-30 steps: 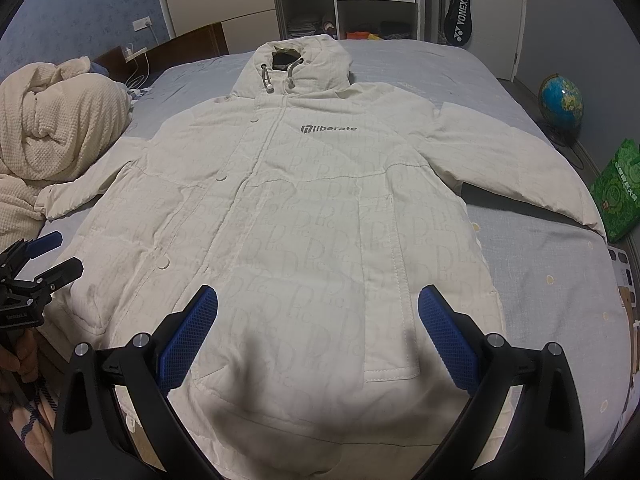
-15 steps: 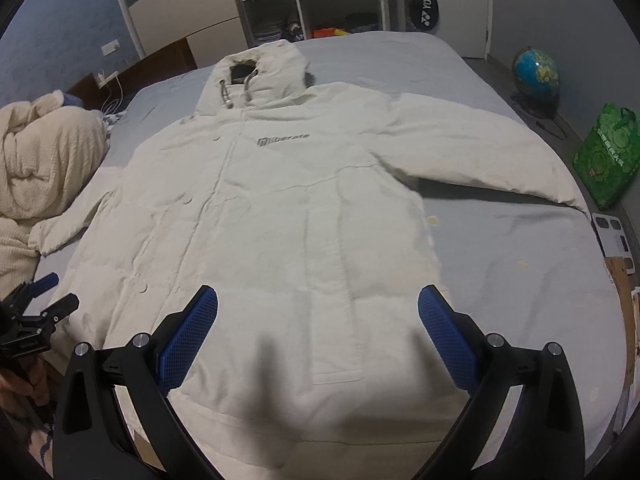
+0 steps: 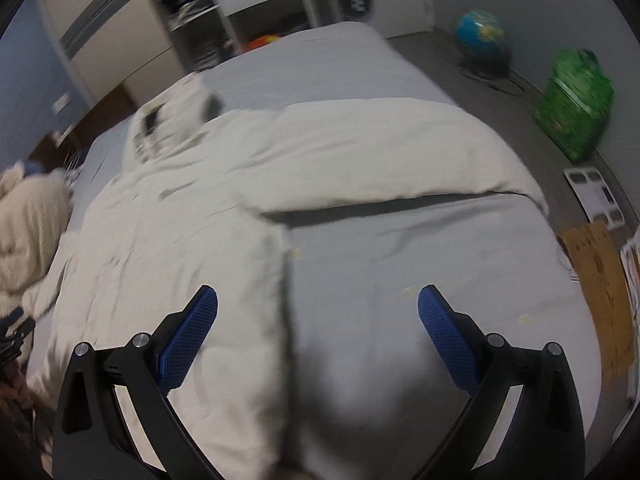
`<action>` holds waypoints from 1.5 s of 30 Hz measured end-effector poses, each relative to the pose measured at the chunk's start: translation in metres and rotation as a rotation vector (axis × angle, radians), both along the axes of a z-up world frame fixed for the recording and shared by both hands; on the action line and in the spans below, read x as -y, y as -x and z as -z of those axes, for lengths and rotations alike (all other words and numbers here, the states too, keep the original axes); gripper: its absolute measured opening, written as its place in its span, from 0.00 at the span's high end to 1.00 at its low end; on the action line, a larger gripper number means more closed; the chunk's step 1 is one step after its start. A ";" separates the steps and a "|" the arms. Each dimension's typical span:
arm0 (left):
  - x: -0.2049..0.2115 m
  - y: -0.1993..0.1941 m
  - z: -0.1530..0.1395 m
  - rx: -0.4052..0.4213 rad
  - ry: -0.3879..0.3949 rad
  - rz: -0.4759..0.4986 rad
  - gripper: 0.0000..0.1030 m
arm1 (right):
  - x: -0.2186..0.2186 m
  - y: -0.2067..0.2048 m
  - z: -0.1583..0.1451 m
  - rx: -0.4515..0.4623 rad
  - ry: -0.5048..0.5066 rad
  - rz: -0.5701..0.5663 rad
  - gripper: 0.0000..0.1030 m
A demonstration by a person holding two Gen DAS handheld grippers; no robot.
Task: Fold large clothes
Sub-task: 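Reach the right tool to the coat sleeve cuff and close on it, then carry the sleeve with the right tool across the coat body and release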
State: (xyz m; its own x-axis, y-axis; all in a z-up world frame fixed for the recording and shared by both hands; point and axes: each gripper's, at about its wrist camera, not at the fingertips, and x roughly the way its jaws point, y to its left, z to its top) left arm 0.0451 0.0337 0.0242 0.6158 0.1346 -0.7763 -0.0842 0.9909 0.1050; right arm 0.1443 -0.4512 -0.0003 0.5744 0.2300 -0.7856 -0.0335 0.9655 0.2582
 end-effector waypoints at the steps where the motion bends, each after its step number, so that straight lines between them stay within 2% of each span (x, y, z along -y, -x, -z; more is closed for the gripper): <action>1: -0.006 -0.005 0.005 -0.013 -0.002 -0.008 0.06 | 0.014 -0.006 0.004 -0.002 -0.018 0.032 0.06; 3: -0.018 -0.010 0.018 -0.054 -0.002 -0.040 0.06 | 0.040 -0.017 0.008 -0.009 -0.063 0.100 0.06; 8: -0.038 -0.001 0.047 -0.114 0.056 -0.088 0.06 | 0.105 -0.044 0.016 -0.007 -0.201 0.263 0.06; 9: -0.041 -0.002 0.054 -0.163 0.062 -0.111 0.06 | 0.120 -0.049 0.019 -0.006 -0.236 0.301 0.07; 10: -0.041 -0.004 0.056 -0.178 0.057 -0.127 0.06 | 0.133 -0.055 0.022 -0.008 -0.272 0.334 0.07; 15: -0.040 0.001 0.055 -0.149 0.055 -0.122 0.06 | 0.182 -0.081 0.048 -0.041 -0.444 0.449 0.07; 19: -0.047 0.001 0.059 -0.143 0.094 -0.149 0.06 | 0.199 -0.094 0.070 -0.064 -0.552 0.496 0.08; 22: -0.055 0.001 0.058 -0.139 0.122 -0.186 0.06 | 0.207 -0.107 0.082 -0.068 -0.593 0.511 0.11; 25: -0.058 0.002 0.058 -0.132 0.127 -0.204 0.06 | 0.209 -0.118 0.087 -0.053 -0.606 0.525 0.17; 31: -0.054 -0.003 0.062 -0.142 0.106 -0.198 0.06 | 0.220 -0.129 0.100 -0.046 -0.654 0.620 0.39; 34: -0.054 -0.003 0.063 -0.143 0.098 -0.197 0.06 | 0.227 -0.129 0.106 -0.050 -0.667 0.696 0.57; 35: -0.054 -0.003 0.063 -0.143 0.095 -0.199 0.06 | 0.229 -0.128 0.109 -0.054 -0.671 0.720 0.69; 36: -0.055 -0.003 0.063 -0.142 0.096 -0.199 0.06 | 0.231 -0.126 0.112 -0.063 -0.667 0.742 0.75; 40: -0.056 -0.002 0.062 -0.134 0.102 -0.204 0.06 | 0.232 -0.121 0.113 -0.048 -0.682 0.743 0.85; 45: -0.058 0.000 0.060 -0.112 0.117 -0.210 0.06 | 0.226 -0.115 0.087 0.030 -0.681 0.708 0.93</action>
